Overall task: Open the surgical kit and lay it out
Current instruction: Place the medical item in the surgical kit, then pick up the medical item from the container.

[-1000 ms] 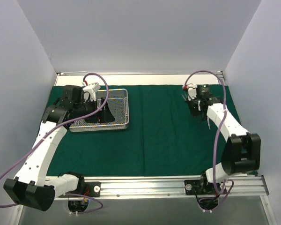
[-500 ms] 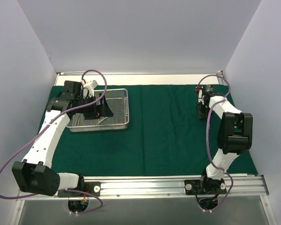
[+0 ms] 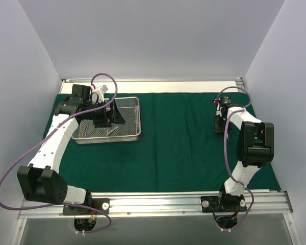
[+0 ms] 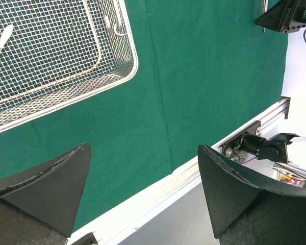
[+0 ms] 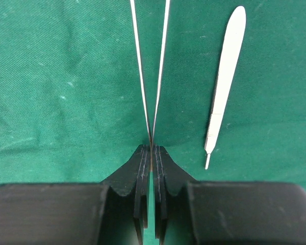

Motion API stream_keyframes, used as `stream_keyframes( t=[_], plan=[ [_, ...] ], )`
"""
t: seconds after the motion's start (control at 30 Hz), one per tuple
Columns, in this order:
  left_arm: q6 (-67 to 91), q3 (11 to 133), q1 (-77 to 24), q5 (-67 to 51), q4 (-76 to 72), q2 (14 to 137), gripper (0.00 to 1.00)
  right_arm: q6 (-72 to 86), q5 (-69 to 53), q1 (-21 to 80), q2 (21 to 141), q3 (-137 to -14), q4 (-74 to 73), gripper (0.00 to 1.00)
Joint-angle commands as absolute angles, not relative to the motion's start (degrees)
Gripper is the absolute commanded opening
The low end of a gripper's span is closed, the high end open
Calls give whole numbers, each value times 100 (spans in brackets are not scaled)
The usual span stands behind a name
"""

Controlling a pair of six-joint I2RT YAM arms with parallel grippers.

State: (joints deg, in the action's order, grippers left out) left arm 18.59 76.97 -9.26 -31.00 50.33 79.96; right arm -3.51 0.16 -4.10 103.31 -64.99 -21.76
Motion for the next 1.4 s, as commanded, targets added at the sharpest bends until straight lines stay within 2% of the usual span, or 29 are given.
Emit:
stream_keyframes(
  t=[0.0, 0.1, 0.37, 0.63, 0.73, 0.77, 0.87, 0.93, 1.03, 1.07, 1.17, 1.3, 1.37],
  plan=[
    [1872, 7945, -870, -3252, 4843, 8024, 94, -255, 62, -413, 10424, -6495, -2373, 0],
    [1854, 7963, -844, -3243, 4886, 8077, 94, -220, 70, -396, 10503, -6513, -2408, 1],
    [1881, 7989, -809, -3278, 4869, 8165, 94, -193, 62, -343, 10529, -6530, -2435, 15],
    [1890, 8077, -782, -3252, 4878, 8297, 94, -202, 62, -290, 10398, -6609, -2505, 23],
    [1890, 8261, -782, -2902, 4992, 8472, 94, -211, 114, -176, 10205, -7056, -2802, 25],
    [1890, 8331, -782, -2796, 5079, 8647, 94, -220, 132, -45, 10143, -7223, -2882, 30],
    [1968, 8718, -782, -2260, 5238, 9103, 94, -185, 280, 332, 9932, -7935, -3119, 35],
    [2065, 9086, -773, -1988, 5352, 9394, 94, -141, 290, 553, 9923, -8392, -3304, 35],
    [2136, 9726, -765, -1425, 5695, 10088, 100, -70, 141, 1001, 9827, -8578, -3288, 38],
    [2144, 9860, -765, -1145, 5756, 10386, 95, -88, 106, 1115, 9739, -8535, -3183, 40],
    [2189, 10510, -738, -529, 6080, 11053, 88, -70, 18, 1494, 9353, -8236, -2796, 42],
    [2136, 11380, -721, 341, 6249, 11881, 79, 87, -711, 1670, 8590, -7508, -2242, 43],
    [2171, 11932, -686, 483, 6458, 12415, 69, 228, -782, 1731, 8333, -7034, -1970, 43]
  ],
)
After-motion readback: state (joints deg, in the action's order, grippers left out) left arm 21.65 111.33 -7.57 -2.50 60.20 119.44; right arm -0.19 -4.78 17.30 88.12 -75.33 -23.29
